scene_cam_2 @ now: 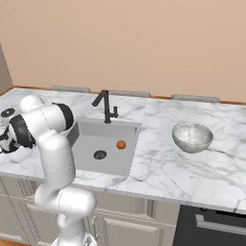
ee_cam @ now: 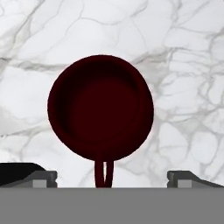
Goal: Clear the mugs and bowl far away from the sink.
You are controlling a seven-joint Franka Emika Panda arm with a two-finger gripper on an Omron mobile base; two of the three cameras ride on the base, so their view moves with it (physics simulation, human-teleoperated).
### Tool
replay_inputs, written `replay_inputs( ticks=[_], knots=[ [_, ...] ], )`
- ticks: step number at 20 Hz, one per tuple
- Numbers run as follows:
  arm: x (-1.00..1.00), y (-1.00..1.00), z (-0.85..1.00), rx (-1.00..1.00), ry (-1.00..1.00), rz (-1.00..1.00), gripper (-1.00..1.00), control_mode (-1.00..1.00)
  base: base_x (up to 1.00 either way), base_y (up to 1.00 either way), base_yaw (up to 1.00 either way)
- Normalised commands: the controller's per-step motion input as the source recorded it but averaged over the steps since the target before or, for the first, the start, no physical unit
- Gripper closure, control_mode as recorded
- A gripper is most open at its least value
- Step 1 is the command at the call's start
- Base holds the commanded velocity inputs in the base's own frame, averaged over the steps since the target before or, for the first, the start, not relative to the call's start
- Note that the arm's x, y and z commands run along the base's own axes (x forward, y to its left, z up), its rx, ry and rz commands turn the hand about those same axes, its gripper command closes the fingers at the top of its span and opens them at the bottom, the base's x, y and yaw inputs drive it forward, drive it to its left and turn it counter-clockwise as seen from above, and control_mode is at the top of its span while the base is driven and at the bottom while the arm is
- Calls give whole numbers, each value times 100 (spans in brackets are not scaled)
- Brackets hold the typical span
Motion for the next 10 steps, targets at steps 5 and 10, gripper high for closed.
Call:
replay_inputs(
  ticks=[5, 10],
  knots=[
    [6, 1, -6, 0, 0, 0, -100, -100, 0, 0, 0],
    [8, 0, -10, 0, -1, -1, -100, -100, 0, 0, 0]
  ],
)
